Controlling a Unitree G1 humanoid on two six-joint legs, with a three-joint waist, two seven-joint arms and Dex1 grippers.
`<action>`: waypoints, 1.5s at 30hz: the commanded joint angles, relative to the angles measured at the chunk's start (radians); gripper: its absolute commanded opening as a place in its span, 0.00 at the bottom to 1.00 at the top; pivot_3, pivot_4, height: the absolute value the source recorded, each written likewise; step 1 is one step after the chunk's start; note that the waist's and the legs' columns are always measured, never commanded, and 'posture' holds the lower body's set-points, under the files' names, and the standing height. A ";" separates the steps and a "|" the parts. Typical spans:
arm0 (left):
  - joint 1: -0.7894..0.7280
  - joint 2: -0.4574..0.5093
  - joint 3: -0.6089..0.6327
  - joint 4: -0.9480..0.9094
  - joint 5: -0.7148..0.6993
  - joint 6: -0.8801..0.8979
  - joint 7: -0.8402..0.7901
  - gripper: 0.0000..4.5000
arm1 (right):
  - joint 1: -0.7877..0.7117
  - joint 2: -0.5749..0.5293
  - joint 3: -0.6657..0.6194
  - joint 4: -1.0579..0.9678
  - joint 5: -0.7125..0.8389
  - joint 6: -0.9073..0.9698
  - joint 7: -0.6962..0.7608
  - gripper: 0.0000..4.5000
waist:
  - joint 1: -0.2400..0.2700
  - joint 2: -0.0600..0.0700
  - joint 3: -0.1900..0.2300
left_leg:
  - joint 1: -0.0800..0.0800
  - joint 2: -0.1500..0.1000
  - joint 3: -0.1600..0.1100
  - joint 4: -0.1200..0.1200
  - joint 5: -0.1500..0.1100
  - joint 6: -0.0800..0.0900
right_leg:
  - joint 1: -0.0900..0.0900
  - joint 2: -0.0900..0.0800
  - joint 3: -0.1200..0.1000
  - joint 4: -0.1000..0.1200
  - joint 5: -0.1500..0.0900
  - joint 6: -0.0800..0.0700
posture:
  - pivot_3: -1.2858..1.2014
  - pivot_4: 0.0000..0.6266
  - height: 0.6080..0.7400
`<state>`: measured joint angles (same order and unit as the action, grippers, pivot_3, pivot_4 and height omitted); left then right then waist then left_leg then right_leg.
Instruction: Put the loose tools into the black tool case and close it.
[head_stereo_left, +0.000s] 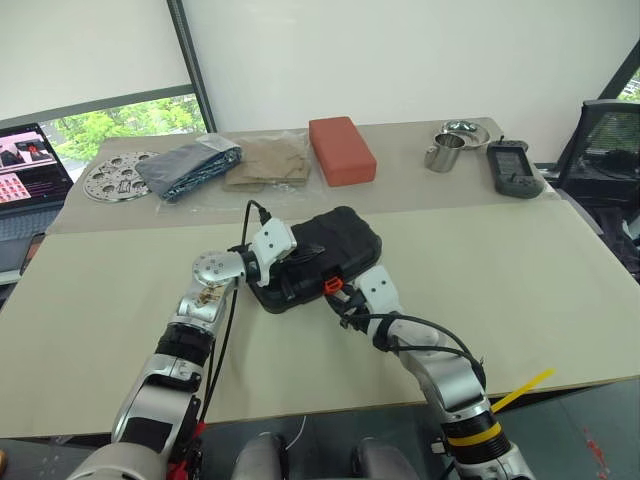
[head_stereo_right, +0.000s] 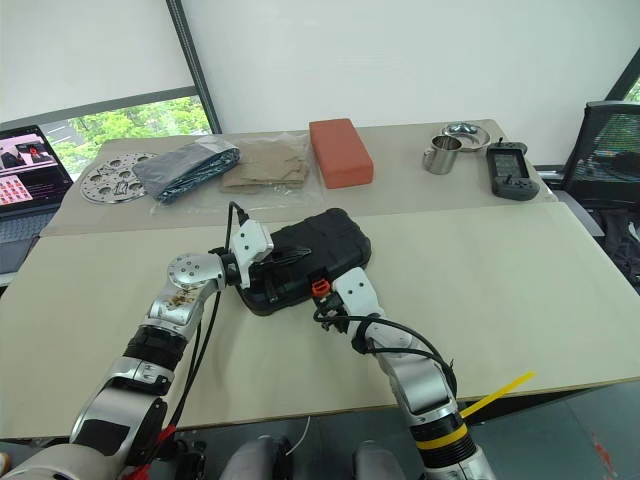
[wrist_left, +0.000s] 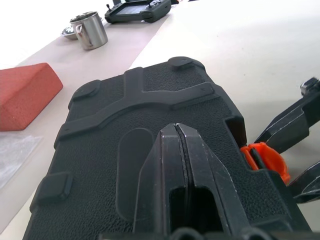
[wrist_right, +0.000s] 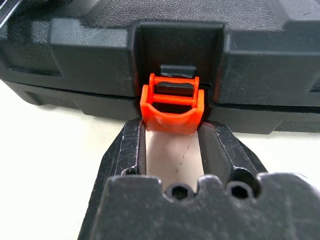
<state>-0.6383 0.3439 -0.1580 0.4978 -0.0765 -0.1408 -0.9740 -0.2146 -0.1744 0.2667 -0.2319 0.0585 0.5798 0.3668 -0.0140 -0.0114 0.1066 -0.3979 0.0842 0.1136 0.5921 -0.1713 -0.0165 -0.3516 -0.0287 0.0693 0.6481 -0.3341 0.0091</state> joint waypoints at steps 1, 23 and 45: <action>0.060 0.000 -0.068 0.069 0.057 0.006 -0.022 0.00 | -0.017 0.000 -0.006 -0.114 0.009 0.005 0.000 0.27 | 0.000 0.000 0.000 | 0.000 0.000 0.000 0.000 0.000 0.000 | 0.000 0.000 0.000 0.000 0.000 0.000 | 0.52 0.24 0.97; 0.072 -0.013 -0.092 0.072 0.075 -0.010 -0.024 0.00 | -0.027 0.014 -0.027 -0.141 0.023 0.008 -0.010 0.27 | 0.000 0.000 -0.004 | 0.000 0.000 0.000 0.000 0.000 0.000 | 0.000 0.000 0.000 0.000 0.000 0.000 | 0.52 0.24 0.97; 0.092 -0.030 -0.092 0.063 0.076 -0.005 -0.018 0.00 | -0.058 0.035 -0.045 -0.115 0.032 0.017 0.013 0.27 | -0.001 0.001 -0.007 | 0.000 0.000 0.000 0.000 0.000 0.000 | 0.000 0.000 0.000 -0.001 0.000 0.000 | 0.52 0.24 0.97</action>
<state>-0.6230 0.3255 -0.1762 0.4891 -0.0495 -0.1749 -0.9723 -0.2193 -0.1500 0.2370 -0.2917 0.0630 0.6346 0.3715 -0.0145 -0.0106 0.0999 -0.3984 0.0840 0.1132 0.5918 -0.1717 -0.0160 -0.3517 -0.0289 0.0694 0.6473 -0.3343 0.0093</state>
